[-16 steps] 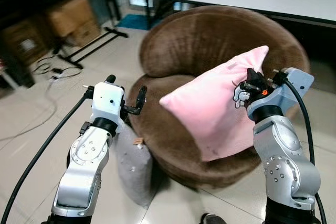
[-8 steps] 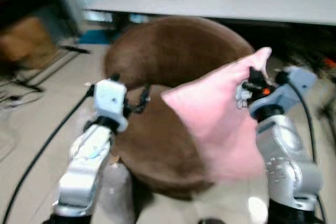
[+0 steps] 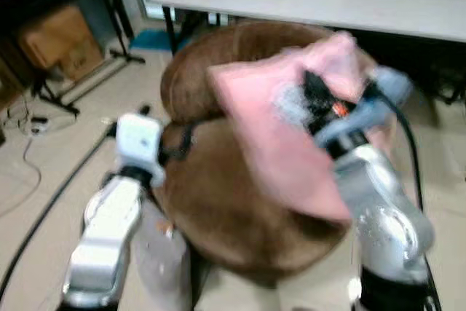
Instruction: Move the pillow to the sofa from floor
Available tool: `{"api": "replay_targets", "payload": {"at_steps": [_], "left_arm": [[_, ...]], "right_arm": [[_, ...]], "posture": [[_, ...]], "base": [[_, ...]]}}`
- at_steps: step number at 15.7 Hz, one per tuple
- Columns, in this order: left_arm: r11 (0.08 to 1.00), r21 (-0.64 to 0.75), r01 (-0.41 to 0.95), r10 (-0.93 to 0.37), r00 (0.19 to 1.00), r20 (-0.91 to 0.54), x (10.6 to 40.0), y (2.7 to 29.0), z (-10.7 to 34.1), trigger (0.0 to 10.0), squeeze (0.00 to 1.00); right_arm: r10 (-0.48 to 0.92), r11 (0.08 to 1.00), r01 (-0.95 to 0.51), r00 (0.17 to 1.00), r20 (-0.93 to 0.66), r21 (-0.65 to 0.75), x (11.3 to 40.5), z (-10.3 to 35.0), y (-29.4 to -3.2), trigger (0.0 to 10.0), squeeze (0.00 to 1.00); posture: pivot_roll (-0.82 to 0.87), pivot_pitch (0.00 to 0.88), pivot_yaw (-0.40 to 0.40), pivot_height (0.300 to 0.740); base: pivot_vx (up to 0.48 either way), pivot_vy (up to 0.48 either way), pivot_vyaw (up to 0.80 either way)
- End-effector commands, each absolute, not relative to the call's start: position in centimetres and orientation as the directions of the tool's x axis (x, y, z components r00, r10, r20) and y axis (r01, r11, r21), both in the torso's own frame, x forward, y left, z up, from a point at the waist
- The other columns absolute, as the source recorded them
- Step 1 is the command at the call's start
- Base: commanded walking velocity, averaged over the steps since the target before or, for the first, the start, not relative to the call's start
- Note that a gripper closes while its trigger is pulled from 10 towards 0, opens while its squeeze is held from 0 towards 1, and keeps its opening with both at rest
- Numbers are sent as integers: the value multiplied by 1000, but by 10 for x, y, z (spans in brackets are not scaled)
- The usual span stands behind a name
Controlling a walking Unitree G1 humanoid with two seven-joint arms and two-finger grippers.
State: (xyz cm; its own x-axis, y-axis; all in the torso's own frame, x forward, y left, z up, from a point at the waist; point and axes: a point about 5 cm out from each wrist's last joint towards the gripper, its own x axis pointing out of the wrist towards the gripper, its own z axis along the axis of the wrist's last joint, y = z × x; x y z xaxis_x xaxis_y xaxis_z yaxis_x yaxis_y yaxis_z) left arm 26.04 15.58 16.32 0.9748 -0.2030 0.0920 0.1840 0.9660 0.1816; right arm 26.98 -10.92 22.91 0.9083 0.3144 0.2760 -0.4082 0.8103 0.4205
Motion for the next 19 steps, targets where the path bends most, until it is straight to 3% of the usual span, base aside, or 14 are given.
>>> {"api": "replay_targets", "payload": {"at_steps": [1,8,19], "left_arm": [[964,183,194,-216,970,108,261,152,167,10000,0],[959,205,198,-216,974,73,255,155,160,10000,0],[957,212,200,-218,974,67,256,159,158,10000,0]], "right_arm": [[311,811,-427,894,324,401,268,240,-113,10000,0],[295,893,-330,943,155,306,283,212,-110,10000,0],[288,929,-287,957,30,233,292,189,-99,10000,0]], "posture": [[19,0,74,740],[35,0,57,740],[46,0,54,740]], "base": [[247,0,0],[246,0,0],[175,0,0]]}}
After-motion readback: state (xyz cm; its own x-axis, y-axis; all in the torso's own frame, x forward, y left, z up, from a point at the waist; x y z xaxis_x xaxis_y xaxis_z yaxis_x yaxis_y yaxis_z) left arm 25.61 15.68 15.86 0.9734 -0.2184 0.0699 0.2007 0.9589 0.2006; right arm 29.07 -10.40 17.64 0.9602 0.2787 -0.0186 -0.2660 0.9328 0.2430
